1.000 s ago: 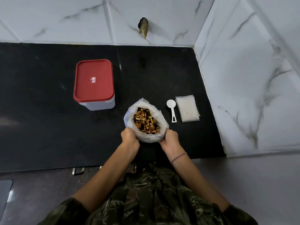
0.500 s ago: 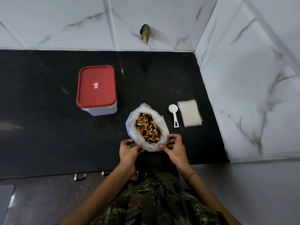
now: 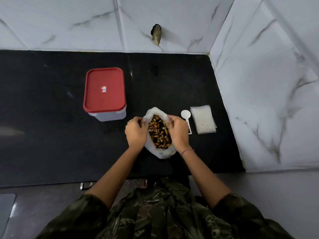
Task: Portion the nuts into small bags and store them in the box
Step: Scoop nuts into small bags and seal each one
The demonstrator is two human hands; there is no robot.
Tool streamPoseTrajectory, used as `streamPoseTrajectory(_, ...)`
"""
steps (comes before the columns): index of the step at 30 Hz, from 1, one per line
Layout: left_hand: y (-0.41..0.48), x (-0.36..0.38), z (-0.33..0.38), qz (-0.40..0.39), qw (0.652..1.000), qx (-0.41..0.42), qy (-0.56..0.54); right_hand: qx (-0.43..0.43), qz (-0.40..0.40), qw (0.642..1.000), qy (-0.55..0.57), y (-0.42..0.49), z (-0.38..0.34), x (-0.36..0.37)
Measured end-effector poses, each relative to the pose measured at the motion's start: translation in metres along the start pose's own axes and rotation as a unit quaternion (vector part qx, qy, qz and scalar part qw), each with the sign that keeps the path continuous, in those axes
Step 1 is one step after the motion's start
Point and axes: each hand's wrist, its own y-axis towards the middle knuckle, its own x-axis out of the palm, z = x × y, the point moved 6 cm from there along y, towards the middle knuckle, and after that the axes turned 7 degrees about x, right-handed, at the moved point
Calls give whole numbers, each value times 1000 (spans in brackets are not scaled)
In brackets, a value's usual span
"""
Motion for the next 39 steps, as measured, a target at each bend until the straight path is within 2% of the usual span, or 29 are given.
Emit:
streamPoseTrajectory(2, 6, 4, -3, -20, 998, -32, -41, 63, -5, 998, 23, 10, 6, -2)
streamPoseTrajectory(4, 11, 13, -12, -56, 986, -100, -121, 125, -43, 989, 67, 18, 14, 1)
streamPoseTrajectory(7, 14, 27, -17, -111, 948, -187, -232, 223, -128, 947, 192, 21, 24, 13)
streamPoseTrajectory(9, 13, 33, -18, -123, 929, -229, -265, 271, -166, 916, 245, 18, 26, 21)
streamPoseTrajectory(11, 11, 39, -16, -132, 927, -240, -254, 272, -173, 914, 247, 16, 25, 26)
streamPoseTrajectory(13, 11, 39, -12, -137, 954, -197, -179, 250, -165, 929, 218, 14, 24, 27)
streamPoseTrajectory(16, 11, 28, -1, -97, 992, -44, -65, 178, -132, 967, 128, 14, 20, 26)
streamPoseTrajectory(18, 13, 20, 7, -58, 995, 68, -52, 117, -89, 985, 88, 17, 16, 18)
streamPoseTrajectory(20, 14, 20, 15, -61, 986, 148, -53, 38, -50, 992, 110, 21, 10, 10)
streamPoseTrajectory(22, 18, 24, 19, -93, 975, 197, -33, -63, -62, 987, 135, 22, 1, 7)
streamPoseTrajectory(24, 23, 28, 23, -106, 967, 232, 2, -149, -114, 978, 86, 25, -6, 12)
streamPoseTrajectory(27, 33, 29, 22, -99, 969, 225, 20, -187, -144, 971, 47, 39, -11, 16)
streamPoseTrajectory(30, 40, 28, 23, -111, 979, 170, -24, -128, -144, 977, 90, 56, -13, 11)
streamPoseTrajectory(35, 51, 39, 21, -144, 983, 78, -88, 10, -203, 971, 123, 67, -6, 30)
streamPoseTrajectory(39, 50, 50, 12, -159, 964, -54, -204, 186, -212, 927, 247, 68, 9, 45)
